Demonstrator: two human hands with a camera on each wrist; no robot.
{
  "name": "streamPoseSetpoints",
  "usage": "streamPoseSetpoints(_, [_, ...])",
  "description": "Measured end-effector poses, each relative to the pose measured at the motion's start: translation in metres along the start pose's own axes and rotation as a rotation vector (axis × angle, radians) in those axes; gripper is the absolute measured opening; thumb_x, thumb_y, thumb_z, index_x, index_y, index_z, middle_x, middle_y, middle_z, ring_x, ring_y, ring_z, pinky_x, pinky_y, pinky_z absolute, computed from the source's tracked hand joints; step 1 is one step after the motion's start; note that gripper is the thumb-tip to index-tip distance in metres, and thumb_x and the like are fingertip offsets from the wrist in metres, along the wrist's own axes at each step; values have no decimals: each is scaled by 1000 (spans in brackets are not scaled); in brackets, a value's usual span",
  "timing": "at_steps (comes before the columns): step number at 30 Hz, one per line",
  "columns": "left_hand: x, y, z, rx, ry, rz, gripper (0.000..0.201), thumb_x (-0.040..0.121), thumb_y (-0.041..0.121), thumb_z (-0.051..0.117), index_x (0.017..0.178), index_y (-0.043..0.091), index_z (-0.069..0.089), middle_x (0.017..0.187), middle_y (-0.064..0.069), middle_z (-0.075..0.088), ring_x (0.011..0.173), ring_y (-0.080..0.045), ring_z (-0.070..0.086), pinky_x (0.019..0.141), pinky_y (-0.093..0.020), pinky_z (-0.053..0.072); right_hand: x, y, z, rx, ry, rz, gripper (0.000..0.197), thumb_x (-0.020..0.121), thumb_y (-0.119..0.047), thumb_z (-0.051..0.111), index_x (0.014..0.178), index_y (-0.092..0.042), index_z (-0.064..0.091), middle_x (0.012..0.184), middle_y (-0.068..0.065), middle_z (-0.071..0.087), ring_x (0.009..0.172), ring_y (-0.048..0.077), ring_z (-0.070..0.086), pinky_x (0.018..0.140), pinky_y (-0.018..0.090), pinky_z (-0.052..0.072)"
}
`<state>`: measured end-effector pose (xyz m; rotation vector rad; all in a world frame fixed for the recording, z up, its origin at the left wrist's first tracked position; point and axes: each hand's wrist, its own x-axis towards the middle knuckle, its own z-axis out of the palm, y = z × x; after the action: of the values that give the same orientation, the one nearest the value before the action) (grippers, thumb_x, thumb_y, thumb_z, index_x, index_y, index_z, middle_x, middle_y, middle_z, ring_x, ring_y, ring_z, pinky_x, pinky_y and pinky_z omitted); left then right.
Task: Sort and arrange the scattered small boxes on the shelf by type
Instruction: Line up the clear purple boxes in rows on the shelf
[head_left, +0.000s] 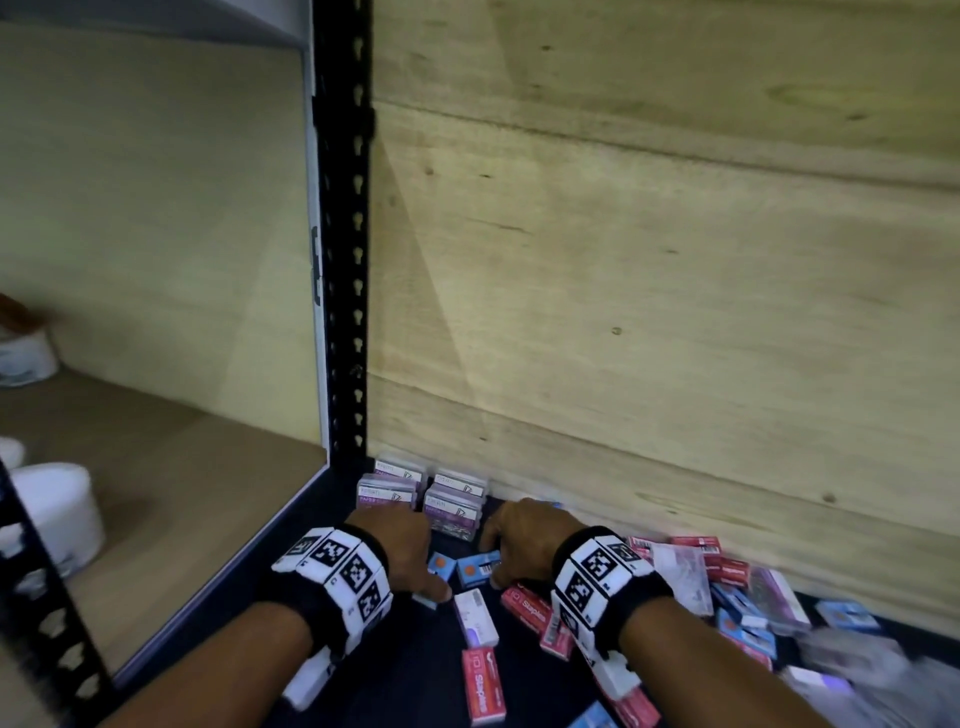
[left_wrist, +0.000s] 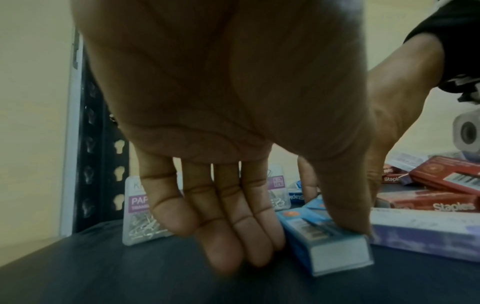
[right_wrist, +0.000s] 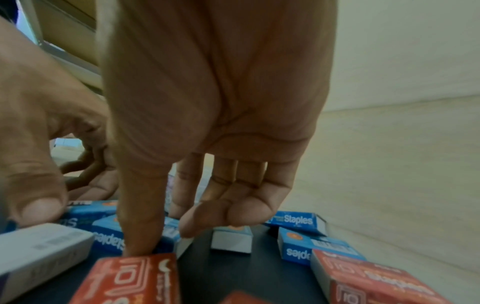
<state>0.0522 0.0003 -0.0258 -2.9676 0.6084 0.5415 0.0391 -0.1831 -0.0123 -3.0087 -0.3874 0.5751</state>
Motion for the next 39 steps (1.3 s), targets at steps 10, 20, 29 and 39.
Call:
streamPoseSetpoints(10, [-20, 0, -21, -31, 135, -24, 47, 70, 60, 64, 92, 19, 70, 95, 1, 67, 88, -18, 63, 74, -28, 51, -27, 14, -15, 85, 155, 56, 43, 76, -36, 81, 116, -28, 67, 115, -2, 66, 98, 20, 62, 73, 28, 46])
streamPoseSetpoints(20, [-69, 104, -30, -152, 130, 247, 38, 72, 56, 67, 95, 26, 63, 99, 6, 66, 92, -13, 62, 78, -27, 50, -168, 70, 3, 187, 232, 183, 34, 75, -39, 80, 104, -27, 66, 104, -7, 62, 95, 16, 61, 82, 33, 51])
streamPoseSetpoints(29, [-97, 196, 18, -150, 49, 420, 32, 71, 51, 66, 93, 29, 61, 98, 12, 64, 93, -12, 61, 84, -34, 53, -269, 98, 69, 228, 28, 336, 30, 77, -43, 78, 99, -30, 60, 103, -8, 62, 95, 14, 59, 83, 30, 50])
streamPoseSetpoints(39, [-108, 229, 40, -34, 85, 391, 31, 76, 47, 64, 102, 30, 60, 109, 9, 61, 103, -16, 57, 84, -31, 46, -291, 102, 100, 223, 79, 433, 26, 80, -35, 76, 99, -29, 59, 116, -4, 60, 104, 17, 57, 86, 30, 47])
